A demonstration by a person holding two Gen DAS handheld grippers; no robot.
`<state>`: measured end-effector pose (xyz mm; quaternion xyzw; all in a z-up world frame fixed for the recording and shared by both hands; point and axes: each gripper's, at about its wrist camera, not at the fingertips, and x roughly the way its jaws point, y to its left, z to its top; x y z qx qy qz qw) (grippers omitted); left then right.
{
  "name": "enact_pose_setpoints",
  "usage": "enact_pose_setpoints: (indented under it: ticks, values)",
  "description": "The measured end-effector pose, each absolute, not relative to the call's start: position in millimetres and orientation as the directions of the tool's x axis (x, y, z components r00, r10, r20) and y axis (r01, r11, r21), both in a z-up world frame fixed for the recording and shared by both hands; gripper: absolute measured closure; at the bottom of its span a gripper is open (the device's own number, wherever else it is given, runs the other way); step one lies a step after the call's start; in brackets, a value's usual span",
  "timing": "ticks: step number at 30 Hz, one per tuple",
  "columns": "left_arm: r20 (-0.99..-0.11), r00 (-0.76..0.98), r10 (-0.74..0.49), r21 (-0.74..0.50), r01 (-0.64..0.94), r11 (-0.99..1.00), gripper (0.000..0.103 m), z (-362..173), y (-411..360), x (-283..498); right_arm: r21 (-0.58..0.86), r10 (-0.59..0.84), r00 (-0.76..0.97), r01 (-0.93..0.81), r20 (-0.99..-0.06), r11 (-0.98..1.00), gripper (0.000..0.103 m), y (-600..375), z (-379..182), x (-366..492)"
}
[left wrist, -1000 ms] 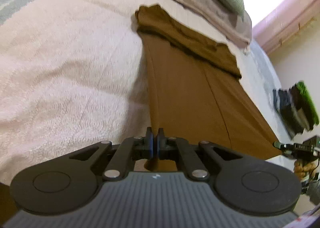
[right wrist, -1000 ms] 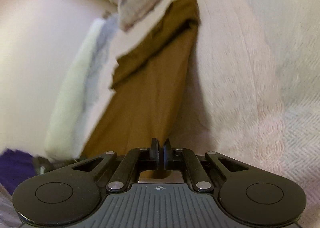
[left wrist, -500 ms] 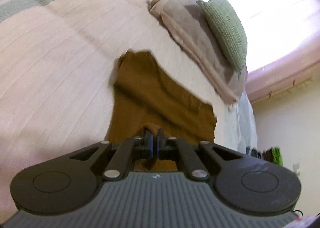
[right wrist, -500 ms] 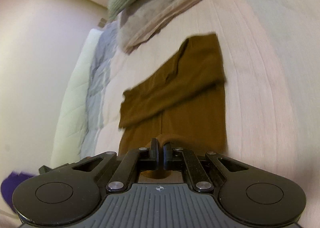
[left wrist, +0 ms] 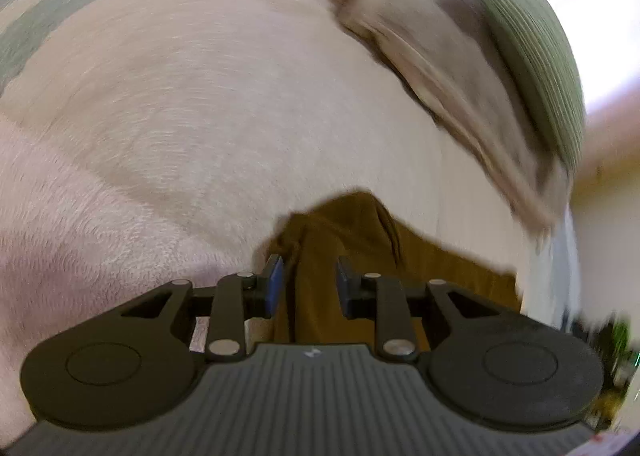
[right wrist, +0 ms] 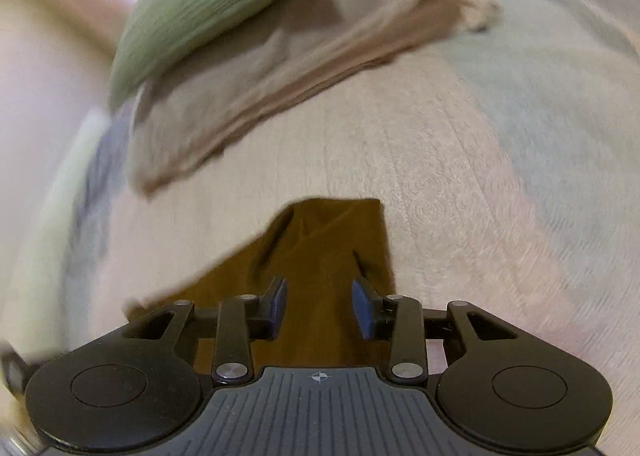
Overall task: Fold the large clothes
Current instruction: 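Lift the side edge with both grippers and fold it across the shirt, then lay the folded edge flat and open both grippers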
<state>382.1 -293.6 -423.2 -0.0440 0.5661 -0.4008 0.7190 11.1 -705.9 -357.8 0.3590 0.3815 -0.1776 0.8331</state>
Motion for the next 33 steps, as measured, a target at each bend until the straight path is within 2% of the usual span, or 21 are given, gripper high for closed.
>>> enact_pose_setpoints:
  ticks: [5, 14, 15, 16, 17, 18, 23, 25, 27, 28, 33]
  values:
    - [-0.794, 0.035, -0.607, -0.406, 0.713, 0.572, 0.069, -428, -324, 350, 0.401, -0.022, 0.642, 0.504, -0.766, 0.765, 0.069, -697, -375, 27]
    - [-0.818, 0.101, -0.566, -0.331, 0.722, 0.607, 0.069, -452, -346, 350, 0.329, -0.049, 0.642, 0.454, -0.765, 0.828, 0.069, -696, -398, 48]
    - [-0.819, 0.104, -0.564, -0.328, 0.723, 0.608, 0.071, -453, -346, 349, 0.318, -0.058, 0.636, 0.460, -0.769, 0.829, 0.071, -697, -399, 50]
    - [-0.820, 0.105, -0.562, -0.324, 0.725, 0.608, 0.071, -454, -348, 348, 0.307, -0.065, 0.637, 0.456, -0.768, 0.836, 0.078, -696, -401, 51]
    - [-0.821, 0.109, -0.560, -0.315, 0.732, 0.604, 0.077, -454, -350, 347, 0.298, -0.067, 0.640, 0.444, -0.765, 0.845, 0.101, -695, -400, 51]
    - [-0.820, 0.114, -0.561, -0.307, 0.740, 0.599, 0.102, -453, -351, 347, 0.282, -0.081, 0.643, 0.441, -0.762, 0.852, 0.101, -693, -399, 50]
    - [-0.794, 0.145, -0.590, -0.286, 0.768, 0.574, 0.103, -443, -342, 340, 0.281, -0.086, 0.693, 0.399, -0.716, 0.873, 0.101, -684, -380, 36]
    - [-0.788, 0.151, -0.597, -0.280, 0.776, 0.565, 0.101, -439, -338, 336, 0.270, -0.091, 0.680, 0.405, -0.727, 0.873, 0.101, -684, -379, 36]
    - [-0.789, 0.170, -0.590, -0.273, 0.765, 0.584, 0.085, -438, -336, 338, 0.261, -0.092, 0.660, 0.417, -0.746, 0.871, 0.100, -686, -383, 39]
    - [-0.791, 0.181, -0.584, -0.269, 0.754, 0.599, 0.070, -440, -336, 341, 0.246, -0.107, 0.644, 0.434, -0.758, 0.867, 0.100, -687, -386, 42]
    - [-0.810, 0.159, -0.564, -0.277, 0.745, 0.607, 0.070, -452, -343, 351, 0.237, -0.112, 0.612, 0.460, -0.783, 0.856, 0.099, -690, -399, 50]
